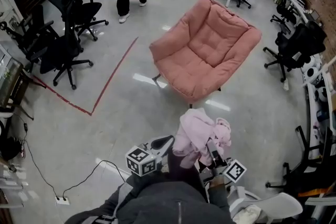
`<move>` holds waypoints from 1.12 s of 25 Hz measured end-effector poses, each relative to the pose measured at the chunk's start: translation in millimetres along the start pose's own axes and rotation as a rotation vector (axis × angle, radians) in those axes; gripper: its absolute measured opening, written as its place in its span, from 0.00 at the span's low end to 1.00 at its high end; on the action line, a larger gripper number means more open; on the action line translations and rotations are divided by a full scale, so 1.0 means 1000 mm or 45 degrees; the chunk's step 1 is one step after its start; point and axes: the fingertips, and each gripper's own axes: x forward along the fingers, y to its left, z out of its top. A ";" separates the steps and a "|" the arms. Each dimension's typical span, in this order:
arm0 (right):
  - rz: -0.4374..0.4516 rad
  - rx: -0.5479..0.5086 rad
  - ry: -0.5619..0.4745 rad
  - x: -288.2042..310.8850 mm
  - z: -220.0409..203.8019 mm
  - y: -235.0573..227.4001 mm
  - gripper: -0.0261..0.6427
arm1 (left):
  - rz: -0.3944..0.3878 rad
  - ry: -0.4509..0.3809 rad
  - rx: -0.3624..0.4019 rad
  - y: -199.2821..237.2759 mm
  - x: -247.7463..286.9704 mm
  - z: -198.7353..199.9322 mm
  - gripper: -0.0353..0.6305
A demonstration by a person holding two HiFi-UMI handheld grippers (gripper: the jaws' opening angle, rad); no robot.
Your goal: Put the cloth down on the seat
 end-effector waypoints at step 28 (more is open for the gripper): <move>0.027 0.039 0.138 0.156 0.133 -0.042 0.10 | 0.126 -0.004 -0.014 0.094 0.146 0.102 0.06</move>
